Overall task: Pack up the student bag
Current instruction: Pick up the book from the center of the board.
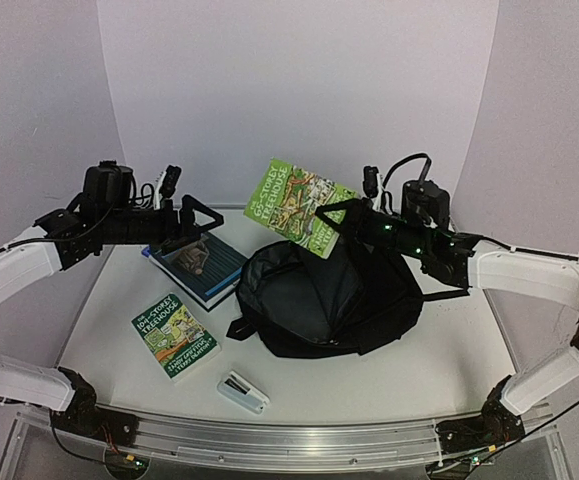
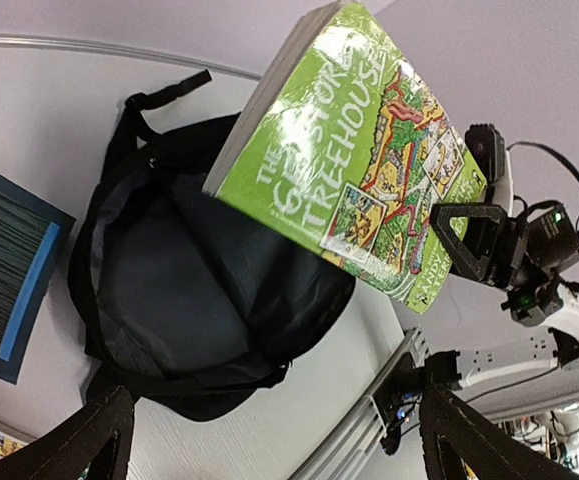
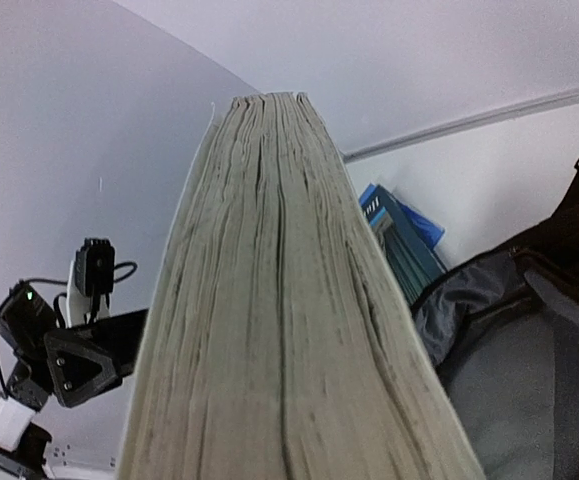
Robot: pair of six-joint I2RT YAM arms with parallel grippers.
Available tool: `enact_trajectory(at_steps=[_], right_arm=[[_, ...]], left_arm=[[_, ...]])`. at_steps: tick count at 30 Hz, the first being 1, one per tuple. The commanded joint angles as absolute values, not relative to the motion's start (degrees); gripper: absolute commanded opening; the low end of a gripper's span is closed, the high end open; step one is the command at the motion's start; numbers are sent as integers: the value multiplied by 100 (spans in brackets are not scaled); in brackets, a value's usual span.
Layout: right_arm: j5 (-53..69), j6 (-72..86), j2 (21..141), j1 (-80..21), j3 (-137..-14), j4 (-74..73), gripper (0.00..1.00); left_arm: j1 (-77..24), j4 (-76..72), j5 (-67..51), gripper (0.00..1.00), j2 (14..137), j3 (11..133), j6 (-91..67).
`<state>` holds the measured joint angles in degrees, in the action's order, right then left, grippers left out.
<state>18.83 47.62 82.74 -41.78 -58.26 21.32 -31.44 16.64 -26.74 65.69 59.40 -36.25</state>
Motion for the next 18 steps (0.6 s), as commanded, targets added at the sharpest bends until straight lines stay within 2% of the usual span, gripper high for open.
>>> enact_trajectory(at_steps=[1,11,18], right_arm=[[2923,4337,7803,-4245,-6299,1748,0],[4587,4477,7910,-4252,-6372,1837,0],[5311,4999,7974,-4249,-6104,2790,0]], left_arm=[[-3123,2071,-3444,100,6817,6349,-3026],[-3125,1527,-4121,100,7170,6319,-3220],[-3124,809,-5075,100,7292,6122,-3499]])
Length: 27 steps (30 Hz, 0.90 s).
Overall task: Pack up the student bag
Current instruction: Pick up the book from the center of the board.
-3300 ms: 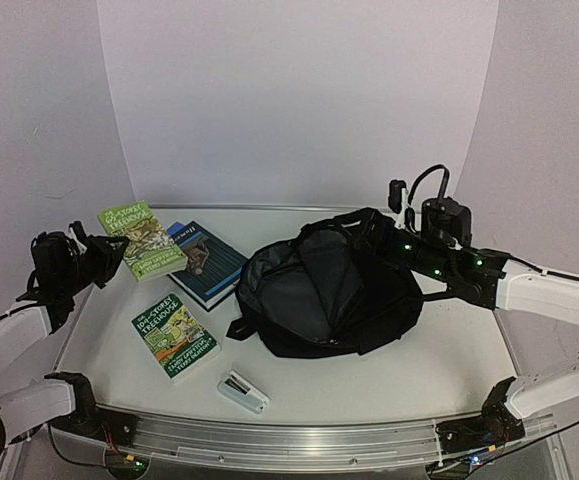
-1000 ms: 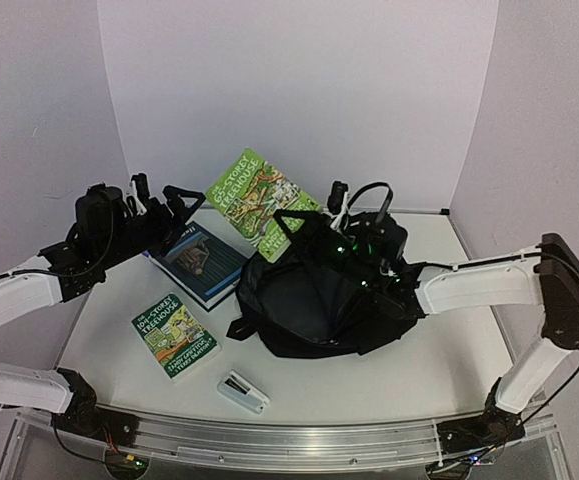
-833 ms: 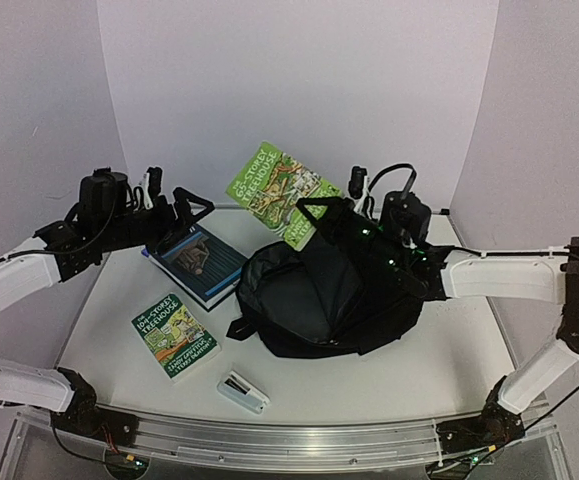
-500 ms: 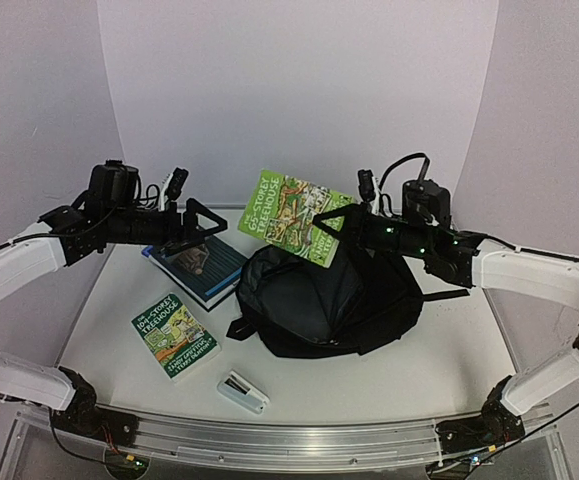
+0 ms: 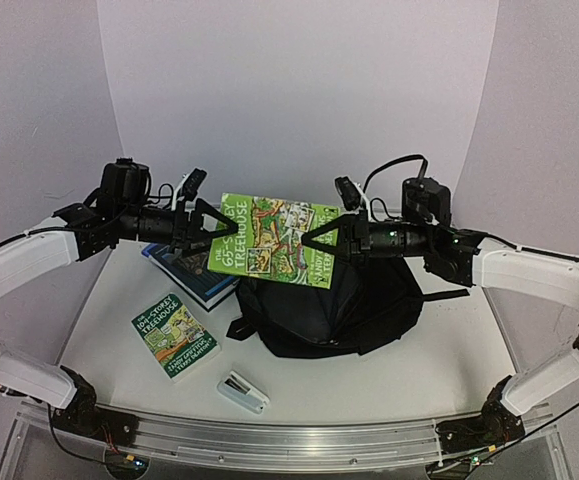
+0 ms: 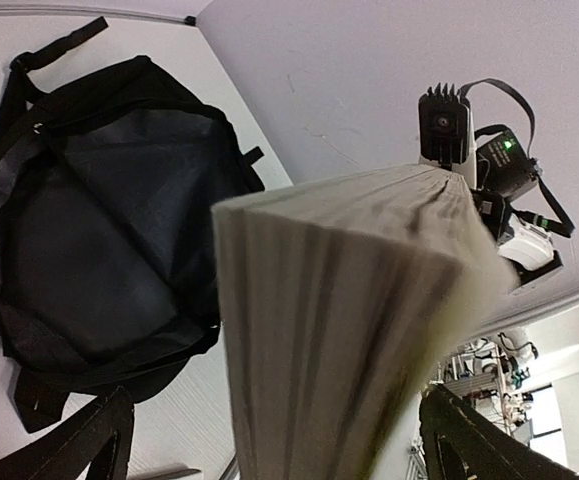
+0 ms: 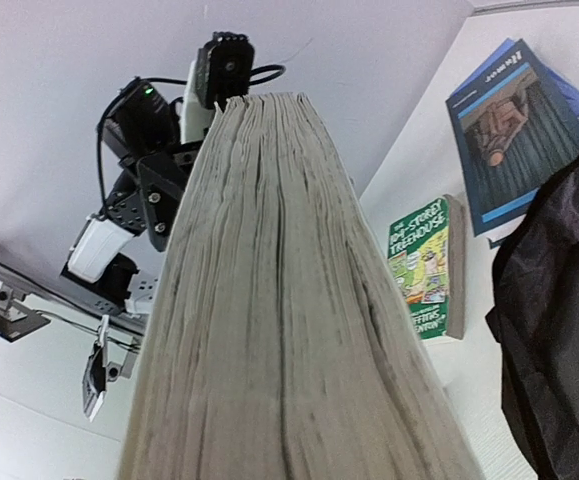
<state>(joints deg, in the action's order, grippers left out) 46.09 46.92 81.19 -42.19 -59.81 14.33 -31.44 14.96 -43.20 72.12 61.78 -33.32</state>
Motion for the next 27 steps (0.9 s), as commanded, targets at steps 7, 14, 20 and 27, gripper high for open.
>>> enact_trajectory(at_steps=[7,14,20,27], right_arm=[[5492,5126,8055,-4245,-6042,3054,0],[5561,5233,8260,-4245,-6021,3141,0],[5293,5166,8297,-4241,-5983,3119,15],[3870,3979,8117,-4021,-5987,1641,86]], left_arm=[[-3129,132,-5615,84,7096,5872,-3761],[-3128,26,-5696,36,7118,5770,-3907],[-3121,-41,-5337,0,7023,5652,-3941],[-2892,69,-4246,0,7112,5424,-4722]])
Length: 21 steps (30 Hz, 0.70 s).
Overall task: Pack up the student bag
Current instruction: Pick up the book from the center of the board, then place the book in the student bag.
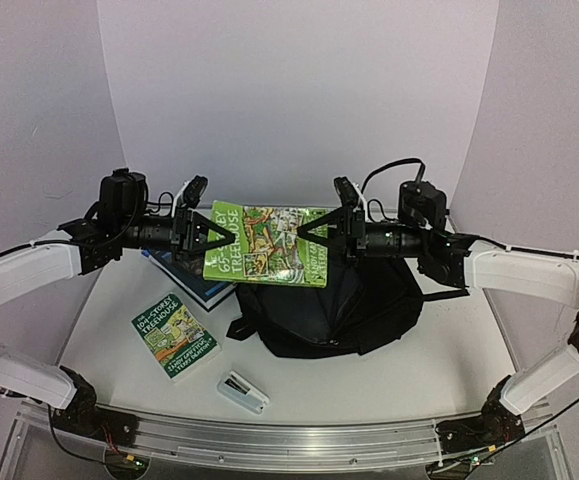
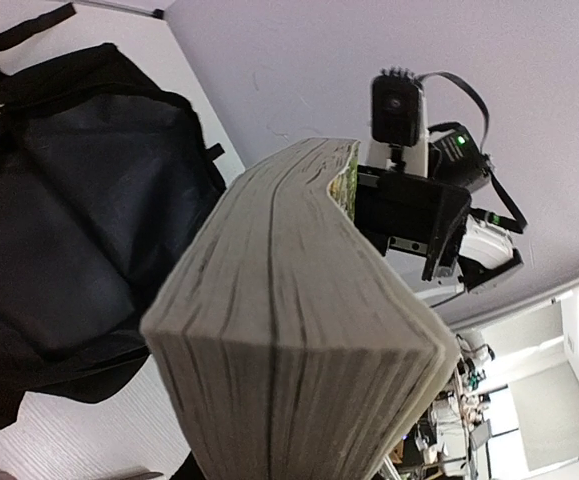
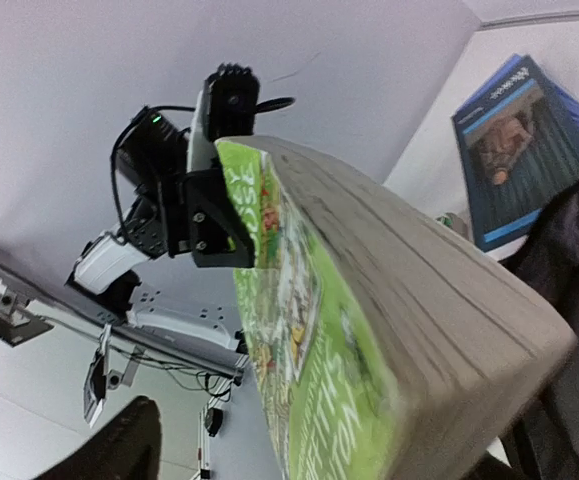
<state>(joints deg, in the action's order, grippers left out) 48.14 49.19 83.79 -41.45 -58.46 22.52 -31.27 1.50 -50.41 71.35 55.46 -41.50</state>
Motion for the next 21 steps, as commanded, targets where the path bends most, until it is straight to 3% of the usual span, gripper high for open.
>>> enact_trajectory(at_steps=[1,6,15,17,21], right_arm=[[3593,3757,8083,-4020,-6074,1283,89],[855,2570,7963,-4023,-6832,-1307,97],[-501,2030,8587,-4020,-7081,-2157,95],[-647,1943,8830,-4023,-7124,-2179,90],[-696,1836,9351,-4021,-7339,-2180,56]], left_arm=[[-2857,33,-4195,0,7128,5375,-4839],[-2637,-807,-3965,0,7213,4836,-5583],[-2628,-1383,-3965,0,7493,4645,-6039],[-2628,-1404,-3964,0,7535,4641,-6083],[-2628,-1636,-4025,0,7663,4561,-6253]])
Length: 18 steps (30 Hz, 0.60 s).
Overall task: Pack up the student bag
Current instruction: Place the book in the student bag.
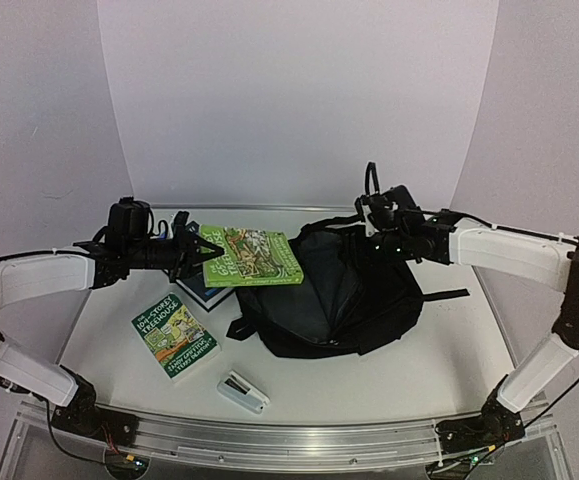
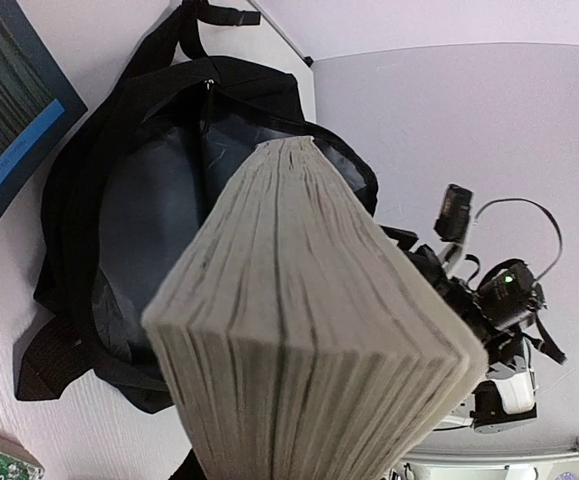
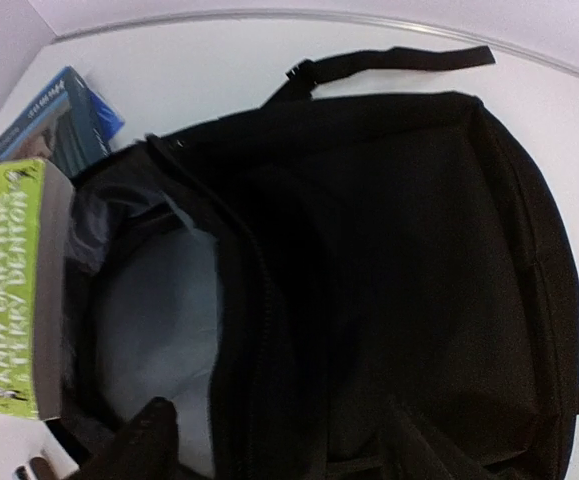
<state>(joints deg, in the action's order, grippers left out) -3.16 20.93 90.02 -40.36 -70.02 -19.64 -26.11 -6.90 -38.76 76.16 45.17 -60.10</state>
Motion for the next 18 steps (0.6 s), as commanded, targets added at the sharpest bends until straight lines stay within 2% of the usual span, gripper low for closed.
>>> enact_trajectory(at_steps=[1,5,6,18], right_arm=[[-668,1807,9424,-4019,-7392,-2172,51],[-646,1843,9574,-4025,-7590,-2162,16],[-622,1924,9521,-4031,-7666,-2162,0],[-46,2732,8490,-4026,-7684,-1793,0]], left_arm=[[-2628,-1667,-4026,0,7697,4547,-6277],[-2636,-1771,-4013,0,7802,4497,-6381],[-2637,-1779,-3982,0,7832,4487,-6403],[-3452,-1716,-3233,0,8708,5209,-6525]])
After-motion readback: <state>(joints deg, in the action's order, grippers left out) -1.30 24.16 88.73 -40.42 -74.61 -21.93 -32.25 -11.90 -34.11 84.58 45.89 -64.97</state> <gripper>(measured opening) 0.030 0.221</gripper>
